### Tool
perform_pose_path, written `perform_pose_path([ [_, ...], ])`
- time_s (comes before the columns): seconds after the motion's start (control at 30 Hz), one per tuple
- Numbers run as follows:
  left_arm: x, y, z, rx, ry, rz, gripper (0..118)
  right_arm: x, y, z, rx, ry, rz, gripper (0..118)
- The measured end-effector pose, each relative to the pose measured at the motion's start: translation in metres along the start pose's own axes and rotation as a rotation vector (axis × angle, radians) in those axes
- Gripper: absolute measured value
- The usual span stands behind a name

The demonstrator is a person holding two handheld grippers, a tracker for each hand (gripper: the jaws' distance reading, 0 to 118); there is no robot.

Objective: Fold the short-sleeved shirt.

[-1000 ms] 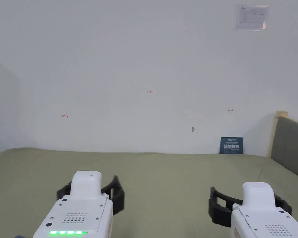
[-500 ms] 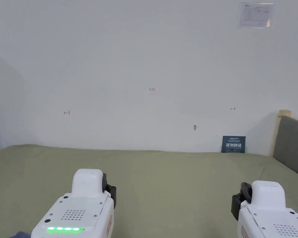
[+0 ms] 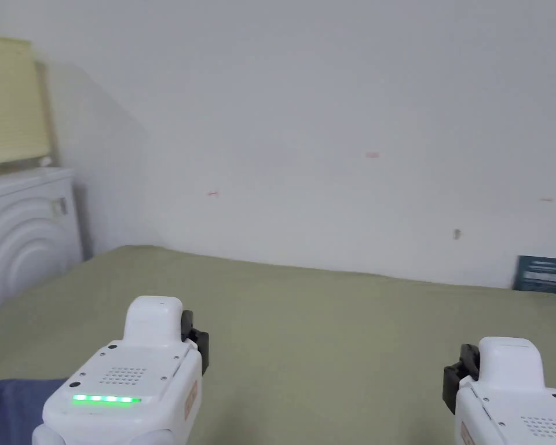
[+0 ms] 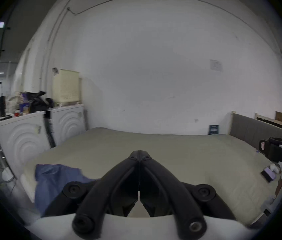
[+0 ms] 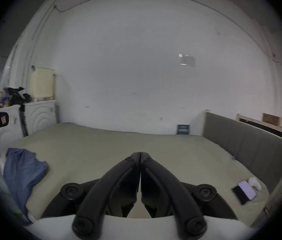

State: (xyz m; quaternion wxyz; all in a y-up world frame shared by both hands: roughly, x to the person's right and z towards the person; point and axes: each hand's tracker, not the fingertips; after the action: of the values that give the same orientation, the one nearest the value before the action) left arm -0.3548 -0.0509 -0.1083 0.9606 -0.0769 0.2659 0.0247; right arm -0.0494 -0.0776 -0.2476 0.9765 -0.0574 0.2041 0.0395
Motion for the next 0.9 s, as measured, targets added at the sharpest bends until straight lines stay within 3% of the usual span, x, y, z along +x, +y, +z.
perform_pose_path([
  [0.13, -0.077, 0.0, 0.021, -0.013, 0.172, 0.014, 0, -0.079, 0.003, -0.02, 0.006, 0.206, 0.018, 5],
  [0.33, -0.151, -0.001, 0.056, -0.027, 0.344, 0.027, 0, -0.164, 0.008, -0.032, 0.016, 0.387, -0.006, 5],
  [0.57, -0.184, -0.013, 0.064, -0.053, 0.429, 0.043, 0, -0.193, 0.006, -0.033, 0.004, 0.45, 0.017, 6],
  [0.9, -0.197, -0.037, 0.022, -0.164, 0.402, 0.065, 0, -0.195, -0.015, -0.054, -0.05, 0.443, 0.052, 5],
])
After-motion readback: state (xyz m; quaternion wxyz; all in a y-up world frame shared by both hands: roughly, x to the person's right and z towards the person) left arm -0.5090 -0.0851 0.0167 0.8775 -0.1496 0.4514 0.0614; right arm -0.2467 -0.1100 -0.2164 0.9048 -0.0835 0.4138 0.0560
